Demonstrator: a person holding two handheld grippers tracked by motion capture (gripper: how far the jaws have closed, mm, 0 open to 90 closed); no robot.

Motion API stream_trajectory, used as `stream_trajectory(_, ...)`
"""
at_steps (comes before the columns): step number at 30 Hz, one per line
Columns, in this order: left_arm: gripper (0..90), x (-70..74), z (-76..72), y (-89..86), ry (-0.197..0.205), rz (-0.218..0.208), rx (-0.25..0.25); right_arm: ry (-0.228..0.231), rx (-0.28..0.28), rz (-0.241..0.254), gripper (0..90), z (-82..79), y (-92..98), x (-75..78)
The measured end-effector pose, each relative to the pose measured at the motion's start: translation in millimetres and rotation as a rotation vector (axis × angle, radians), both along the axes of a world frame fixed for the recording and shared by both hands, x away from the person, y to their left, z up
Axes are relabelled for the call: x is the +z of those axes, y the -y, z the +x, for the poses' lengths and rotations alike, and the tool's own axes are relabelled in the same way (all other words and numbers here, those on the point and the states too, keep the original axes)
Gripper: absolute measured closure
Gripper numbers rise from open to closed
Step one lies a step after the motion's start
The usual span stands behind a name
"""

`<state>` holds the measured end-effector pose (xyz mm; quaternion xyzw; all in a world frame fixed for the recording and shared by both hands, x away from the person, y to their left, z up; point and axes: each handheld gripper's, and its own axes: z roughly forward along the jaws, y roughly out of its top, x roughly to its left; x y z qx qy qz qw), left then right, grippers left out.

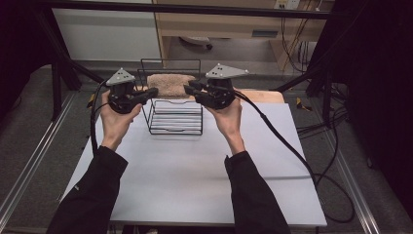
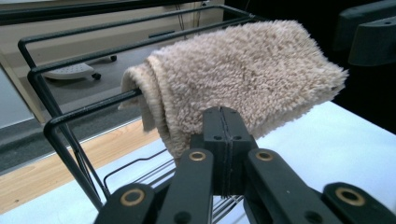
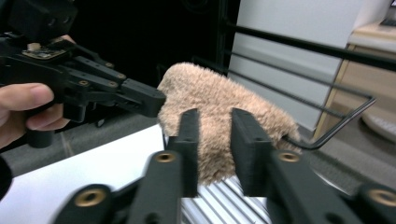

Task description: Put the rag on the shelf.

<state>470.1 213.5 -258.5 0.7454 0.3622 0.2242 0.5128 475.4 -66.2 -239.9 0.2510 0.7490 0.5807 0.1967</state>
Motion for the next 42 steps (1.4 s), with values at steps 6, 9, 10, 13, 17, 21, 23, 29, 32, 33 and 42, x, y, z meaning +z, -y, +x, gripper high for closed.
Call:
stream_trajectory(6, 89.7, -5.7, 2.6, 1.4, 0.003, 0.014, 0.008, -0.069, -0.019, -0.043, 89.1, 4.1, -4.3, -12.6)
stream_trajectory(9, 89.6, -9.0, 4.7, 1.9, 0.002, 0.021, 0.015, -0.088, -0.048, -0.052, 89.9, 7.2, -4.3, -19.3)
stream_trajectory(10, 89.6, -9.7, 5.6, 2.3, 0.002, 0.024, 0.017, -0.091, -0.06, -0.051, 90.0, 8.0, -3.9, -20.9)
stream_trajectory(13, 89.6, -10.9, 7.9, 3.8, 0.008, 0.023, 0.022, -0.09, -0.084, -0.055, 89.9, 10.7, -3.4, -24.7)
stream_trajectory(17, 89.5, -12.5, 10.7, 5.9, 0.011, 0.021, 0.03, -0.083, -0.101, -0.046, 89.9, 15.0, -4.4, -28.6)
stream_trajectory(21, 89.5, -13.7, 13.1, 6.6, 0.01, 0.017, 0.038, -0.075, -0.117, -0.045, 89.8, 19.3, -6.4, -31.5)
stream_trajectory(23, 89.4, -14.0, 14.0, 6.3, 0.008, 0.013, 0.04, -0.074, -0.123, -0.042, 89.4, 20.8, -7.3, -32.6)
stream_trajectory(29, 86.9, -12.9, 12.0, 4.8, 0.008, 0.009, 0.034, -0.069, -0.116, -0.039, 86.3, 20.1, -7.9, -33.0)
stream_trajectory(32, 84.8, -10.9, 8.7, 3.9, 0.007, 0.008, 0.028, -0.06, -0.106, -0.042, 84.1, 16.0, -7.0, -31.5)
stream_trajectory(33, 84.1, -10.2, 7.6, 3.6, 0.007, 0.006, 0.026, -0.057, -0.106, -0.038, 83.6, 14.2, -6.7, -30.6)
stream_trajectory(42, 69.4, -4.1, -2.9, 2.4, 0.004, 0.015, 0.017, -0.062, -0.082, -0.01, 71.5, 2.5, -0.9, -21.9)
